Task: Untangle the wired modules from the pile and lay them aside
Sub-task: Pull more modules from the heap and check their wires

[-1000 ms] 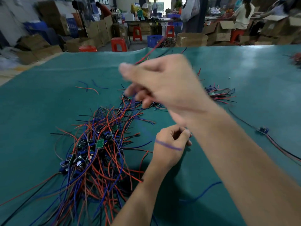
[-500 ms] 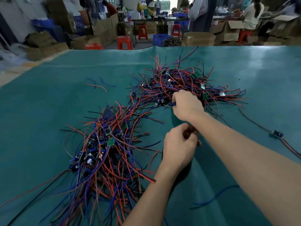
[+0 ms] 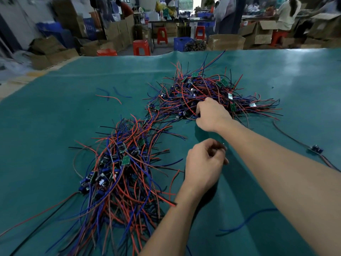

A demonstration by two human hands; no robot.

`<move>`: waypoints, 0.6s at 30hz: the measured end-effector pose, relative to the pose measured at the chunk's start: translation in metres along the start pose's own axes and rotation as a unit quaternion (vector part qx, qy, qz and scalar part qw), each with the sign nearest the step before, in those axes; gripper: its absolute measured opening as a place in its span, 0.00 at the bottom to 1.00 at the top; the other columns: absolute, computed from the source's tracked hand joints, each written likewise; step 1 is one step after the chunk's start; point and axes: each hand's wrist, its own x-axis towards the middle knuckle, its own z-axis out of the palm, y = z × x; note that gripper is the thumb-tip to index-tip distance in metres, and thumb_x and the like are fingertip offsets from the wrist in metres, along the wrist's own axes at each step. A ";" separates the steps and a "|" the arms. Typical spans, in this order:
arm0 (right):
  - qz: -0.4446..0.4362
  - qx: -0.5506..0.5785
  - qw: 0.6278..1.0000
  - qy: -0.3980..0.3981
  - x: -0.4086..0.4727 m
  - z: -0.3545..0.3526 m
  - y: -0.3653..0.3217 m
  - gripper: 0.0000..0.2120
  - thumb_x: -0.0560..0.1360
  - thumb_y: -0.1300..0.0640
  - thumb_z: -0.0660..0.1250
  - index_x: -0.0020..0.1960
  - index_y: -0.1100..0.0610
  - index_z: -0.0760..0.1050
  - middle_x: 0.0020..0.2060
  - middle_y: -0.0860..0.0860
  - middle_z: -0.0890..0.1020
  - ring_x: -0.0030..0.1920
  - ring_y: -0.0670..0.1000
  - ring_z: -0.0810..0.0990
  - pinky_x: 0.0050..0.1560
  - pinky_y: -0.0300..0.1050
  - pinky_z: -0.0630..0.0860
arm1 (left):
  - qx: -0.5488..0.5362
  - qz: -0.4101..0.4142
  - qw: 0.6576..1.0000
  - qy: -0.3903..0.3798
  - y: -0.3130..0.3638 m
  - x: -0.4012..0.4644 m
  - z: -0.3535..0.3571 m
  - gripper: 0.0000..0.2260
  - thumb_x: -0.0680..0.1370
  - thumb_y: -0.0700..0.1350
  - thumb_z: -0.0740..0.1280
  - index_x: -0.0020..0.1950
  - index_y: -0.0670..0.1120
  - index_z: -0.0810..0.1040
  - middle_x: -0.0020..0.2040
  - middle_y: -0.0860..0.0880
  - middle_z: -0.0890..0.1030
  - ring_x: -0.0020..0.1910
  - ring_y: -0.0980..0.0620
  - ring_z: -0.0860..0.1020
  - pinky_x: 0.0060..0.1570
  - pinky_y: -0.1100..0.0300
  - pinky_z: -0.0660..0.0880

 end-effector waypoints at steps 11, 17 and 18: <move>-0.002 0.065 0.998 0.004 -0.003 0.000 0.017 0.09 0.79 0.55 0.71 0.59 0.53 0.79 0.57 0.57 0.82 0.56 0.61 0.81 0.60 0.57 0.79 | -0.003 -0.007 1.000 0.007 0.000 -0.002 0.001 0.07 0.76 0.41 0.64 0.45 0.49 0.81 0.34 0.52 0.85 0.35 0.59 0.81 0.42 0.60 0.77; 0.019 0.087 0.996 -0.003 -0.004 0.003 0.018 0.04 0.79 0.54 0.71 0.53 0.51 0.81 0.58 0.58 0.82 0.55 0.62 0.82 0.60 0.58 0.80 | -0.009 -0.011 1.000 0.005 -0.001 -0.002 0.000 0.07 0.76 0.41 0.64 0.45 0.49 0.81 0.34 0.52 0.85 0.36 0.57 0.82 0.43 0.57 0.78; 0.020 0.090 0.996 0.000 -0.005 0.002 0.018 0.01 0.79 0.53 0.71 0.50 0.50 0.79 0.57 0.57 0.83 0.54 0.61 0.82 0.59 0.58 0.80 | -0.009 -0.011 1.000 0.004 -0.001 -0.001 0.000 0.07 0.76 0.41 0.64 0.45 0.49 0.81 0.34 0.52 0.85 0.36 0.56 0.82 0.44 0.57 0.79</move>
